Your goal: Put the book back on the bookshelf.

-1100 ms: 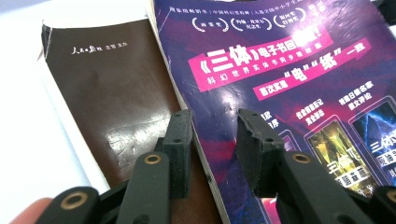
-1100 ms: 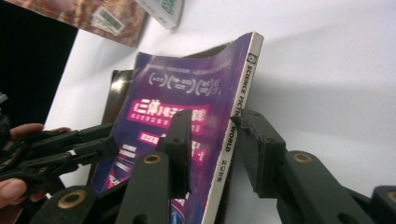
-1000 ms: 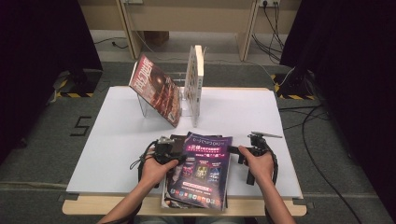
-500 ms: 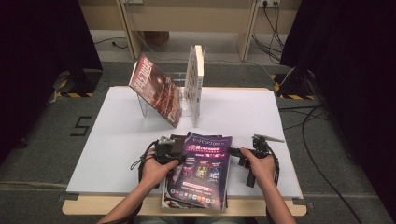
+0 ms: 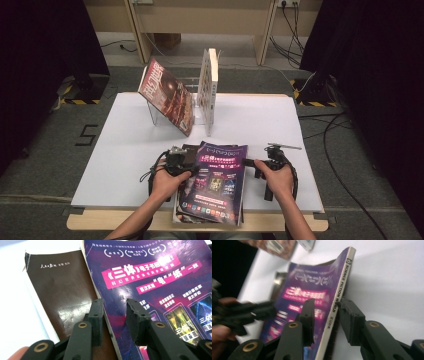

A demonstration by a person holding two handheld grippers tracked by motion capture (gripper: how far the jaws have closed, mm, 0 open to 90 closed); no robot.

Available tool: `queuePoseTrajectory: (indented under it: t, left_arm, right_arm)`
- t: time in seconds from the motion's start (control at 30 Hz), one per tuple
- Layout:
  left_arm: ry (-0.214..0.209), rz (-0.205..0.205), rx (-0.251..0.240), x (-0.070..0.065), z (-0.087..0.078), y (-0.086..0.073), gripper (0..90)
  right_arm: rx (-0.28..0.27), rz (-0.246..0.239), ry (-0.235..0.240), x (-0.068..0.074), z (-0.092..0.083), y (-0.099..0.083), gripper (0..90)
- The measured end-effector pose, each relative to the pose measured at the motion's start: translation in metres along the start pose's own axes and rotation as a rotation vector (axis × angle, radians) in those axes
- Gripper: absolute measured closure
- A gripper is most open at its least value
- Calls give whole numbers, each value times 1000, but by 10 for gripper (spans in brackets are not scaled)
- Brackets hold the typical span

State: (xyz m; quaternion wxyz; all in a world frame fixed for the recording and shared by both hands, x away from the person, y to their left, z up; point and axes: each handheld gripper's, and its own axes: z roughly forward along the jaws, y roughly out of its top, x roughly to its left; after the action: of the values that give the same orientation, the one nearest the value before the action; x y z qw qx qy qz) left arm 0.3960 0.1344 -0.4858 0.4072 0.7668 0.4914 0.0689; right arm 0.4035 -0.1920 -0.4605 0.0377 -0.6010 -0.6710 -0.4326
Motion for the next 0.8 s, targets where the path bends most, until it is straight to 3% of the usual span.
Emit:
queuePoseTrajectory:
  t: [0.03,0.07,0.1,0.13,0.17,0.23,0.3,0.6,0.8]
  left_arm:
    - [-1,-1,0,0,0,0,670]
    - [-1,-4,0,0,0,0,671]
    - [-1,-6,0,0,0,0,671]
    - [0,-5,-2,0,0,-1,672]
    - [0,-6,-4,0,0,-1,671]
    - [-1,-2,-5,0,0,-1,670]
    - [-2,-8,-3,0,0,-1,669]
    - [17,10,-3,-2,-1,-1,669]
    - [7,19,-4,-2,-1,0,643]
  right_arm:
    - [4,-11,-7,1,0,0,666]
    - [39,-2,24,1,2,-1,674]
    - [86,21,94,2,8,-4,676]
    - [104,12,99,5,13,-6,672]
    - [112,-27,55,9,20,-10,659]
    - [124,-57,7,13,27,-13,667]
    - [123,-70,-9,15,26,-12,667]
    - [108,-86,-39,24,19,-3,753]
    - [78,-53,-14,26,14,-2,793]
